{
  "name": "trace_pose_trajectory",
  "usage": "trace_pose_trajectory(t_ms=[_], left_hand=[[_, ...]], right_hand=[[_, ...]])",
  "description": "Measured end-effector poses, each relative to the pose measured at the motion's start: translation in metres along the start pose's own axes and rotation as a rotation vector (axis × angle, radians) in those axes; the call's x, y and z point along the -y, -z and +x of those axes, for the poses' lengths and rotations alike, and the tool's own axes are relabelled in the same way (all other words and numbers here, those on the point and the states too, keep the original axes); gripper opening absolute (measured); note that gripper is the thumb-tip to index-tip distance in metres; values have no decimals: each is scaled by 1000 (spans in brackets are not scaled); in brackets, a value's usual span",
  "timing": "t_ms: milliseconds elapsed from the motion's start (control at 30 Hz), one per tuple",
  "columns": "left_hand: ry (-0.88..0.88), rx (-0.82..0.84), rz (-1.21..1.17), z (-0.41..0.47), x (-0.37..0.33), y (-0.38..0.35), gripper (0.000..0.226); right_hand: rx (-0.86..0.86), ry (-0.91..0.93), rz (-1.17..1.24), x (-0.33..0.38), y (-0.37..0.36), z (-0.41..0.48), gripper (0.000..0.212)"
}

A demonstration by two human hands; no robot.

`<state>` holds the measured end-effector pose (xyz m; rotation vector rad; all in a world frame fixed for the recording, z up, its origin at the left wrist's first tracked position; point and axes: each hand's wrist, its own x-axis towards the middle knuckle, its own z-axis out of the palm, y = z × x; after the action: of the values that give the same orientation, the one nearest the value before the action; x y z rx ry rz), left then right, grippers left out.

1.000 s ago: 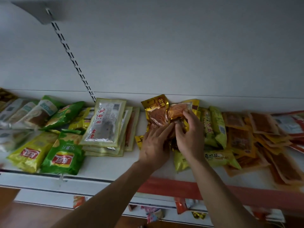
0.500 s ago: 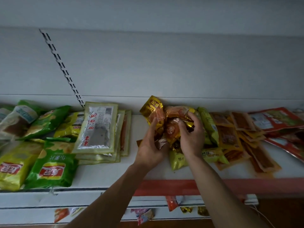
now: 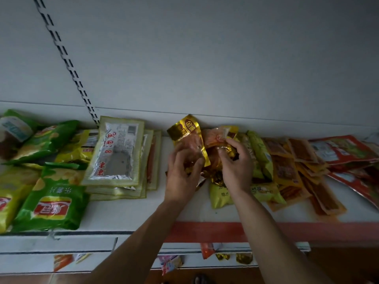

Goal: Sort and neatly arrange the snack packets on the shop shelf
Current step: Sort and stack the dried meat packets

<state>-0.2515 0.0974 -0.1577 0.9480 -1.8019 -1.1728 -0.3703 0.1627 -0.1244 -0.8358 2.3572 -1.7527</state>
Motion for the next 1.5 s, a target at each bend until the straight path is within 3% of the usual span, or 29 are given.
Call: trace_pose_trajectory(t_ms=[133, 233, 400, 567, 700, 800, 867, 1000, 1100, 1167, 1267, 1333, 1400, 1500], left_hand=[[174, -33, -152, 6, -3, -1, 68], [242, -12, -234, 7, -8, -2, 62], [283, 101, -215, 17, -7, 6, 80], [209, 148, 124, 12, -13, 7, 87], [240, 213, 0, 16, -15, 10, 96], [226, 211, -1, 18, -17, 11, 91], [171, 201, 87, 19, -20, 10, 80], [65, 131, 186, 20, -25, 9, 71], [-18, 49, 59, 20, -32, 6, 68], [67, 65, -215, 19, -43, 8, 71], [156, 163, -523, 18, -61, 10, 92], [109, 241, -543, 20, -70, 9, 89], [97, 280, -450, 18, -79, 8, 72], [176, 308, -366, 15, -83, 11, 63]], right_hand=[[-33, 28, 73, 3, 0, 2, 22], [-60, 1, 161, 3, 2, 3, 34], [-116, -120, 456, 13, 10, 24, 49], [-60, -194, 526, 19, 28, 30, 37], [68, -291, 644, 24, 40, 24, 34], [198, -212, 485, 31, 45, 24, 20], [154, -153, 426, 35, 44, 28, 27], [14, -150, 526, 44, 54, 34, 30], [-14, -176, 598, 45, 63, 40, 40], [58, -268, 670, 48, 65, 41, 46], [203, -368, 751, 53, 64, 38, 25], [244, -405, 750, 58, 60, 34, 18], [279, -450, 744, 63, 55, 31, 20], [281, -473, 709, 71, 49, 30, 23]])
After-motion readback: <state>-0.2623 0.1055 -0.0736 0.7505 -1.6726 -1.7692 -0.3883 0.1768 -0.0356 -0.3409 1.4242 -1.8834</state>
